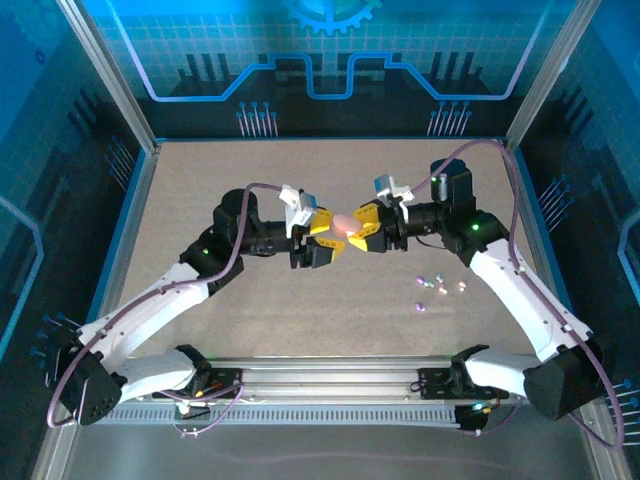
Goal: Insert wireless bluetooth earbuds into charging case
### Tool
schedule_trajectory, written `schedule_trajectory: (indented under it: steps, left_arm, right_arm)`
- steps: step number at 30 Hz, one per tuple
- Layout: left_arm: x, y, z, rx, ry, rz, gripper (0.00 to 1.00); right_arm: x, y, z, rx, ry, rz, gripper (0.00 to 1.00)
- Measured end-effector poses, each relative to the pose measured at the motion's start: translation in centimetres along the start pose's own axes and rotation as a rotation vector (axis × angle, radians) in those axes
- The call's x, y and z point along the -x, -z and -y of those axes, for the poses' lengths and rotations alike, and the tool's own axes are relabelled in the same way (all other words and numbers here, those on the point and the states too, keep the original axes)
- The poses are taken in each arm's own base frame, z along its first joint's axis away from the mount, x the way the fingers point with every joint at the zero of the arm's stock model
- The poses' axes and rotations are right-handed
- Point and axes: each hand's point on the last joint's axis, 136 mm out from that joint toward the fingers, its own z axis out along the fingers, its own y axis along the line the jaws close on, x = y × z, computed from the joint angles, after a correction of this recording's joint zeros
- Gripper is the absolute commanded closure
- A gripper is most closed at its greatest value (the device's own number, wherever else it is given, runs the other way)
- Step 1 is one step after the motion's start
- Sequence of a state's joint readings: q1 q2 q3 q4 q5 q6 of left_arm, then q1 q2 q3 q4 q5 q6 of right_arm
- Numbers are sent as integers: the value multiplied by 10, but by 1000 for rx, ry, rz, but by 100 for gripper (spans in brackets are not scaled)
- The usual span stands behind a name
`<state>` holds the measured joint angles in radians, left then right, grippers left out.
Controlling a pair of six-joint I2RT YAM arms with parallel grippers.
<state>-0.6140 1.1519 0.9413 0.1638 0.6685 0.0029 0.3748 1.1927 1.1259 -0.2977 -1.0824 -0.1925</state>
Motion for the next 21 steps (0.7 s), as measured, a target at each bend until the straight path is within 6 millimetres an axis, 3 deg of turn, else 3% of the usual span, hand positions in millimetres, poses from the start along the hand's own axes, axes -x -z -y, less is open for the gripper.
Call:
schedule_trajectory:
  steps: [8, 21]
  left_arm:
    - [7, -3, 9, -60, -1, 25, 44]
    - [12, -4, 12, -82, 8, 32, 72]
  right_arm:
    - [-1, -3, -3, 8, 37, -6, 73]
    - [2, 0, -8, -3, 90, -1, 72]
